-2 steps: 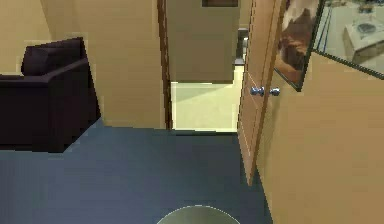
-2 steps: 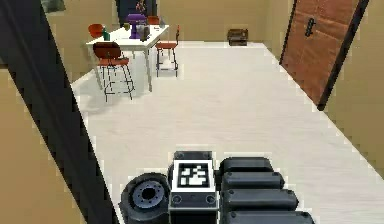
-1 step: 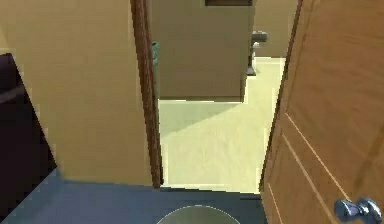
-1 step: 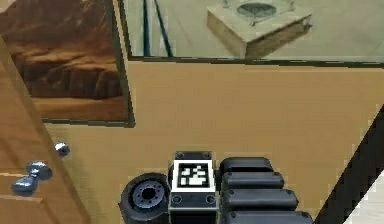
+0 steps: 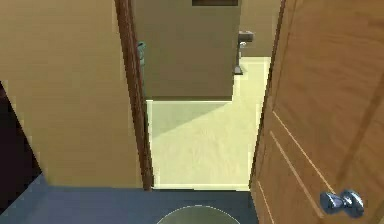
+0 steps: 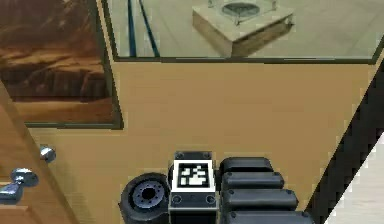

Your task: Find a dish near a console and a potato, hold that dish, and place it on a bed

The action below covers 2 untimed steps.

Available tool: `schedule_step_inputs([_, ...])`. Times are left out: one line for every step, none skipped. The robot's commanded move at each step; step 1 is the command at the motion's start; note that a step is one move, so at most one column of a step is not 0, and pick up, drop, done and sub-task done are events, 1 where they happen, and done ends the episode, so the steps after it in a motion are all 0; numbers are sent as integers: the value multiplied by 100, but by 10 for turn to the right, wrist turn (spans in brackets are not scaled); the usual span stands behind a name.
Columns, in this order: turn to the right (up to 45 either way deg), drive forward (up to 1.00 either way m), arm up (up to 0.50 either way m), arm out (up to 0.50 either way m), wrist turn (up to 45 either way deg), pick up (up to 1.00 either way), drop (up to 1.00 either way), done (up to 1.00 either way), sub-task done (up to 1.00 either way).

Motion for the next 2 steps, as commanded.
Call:
schedule_step_inputs([0, 60, 0, 0, 0, 0, 0, 0, 0])
schedule_step_inputs([90, 0, 0, 0, 0, 0, 0, 0, 0])
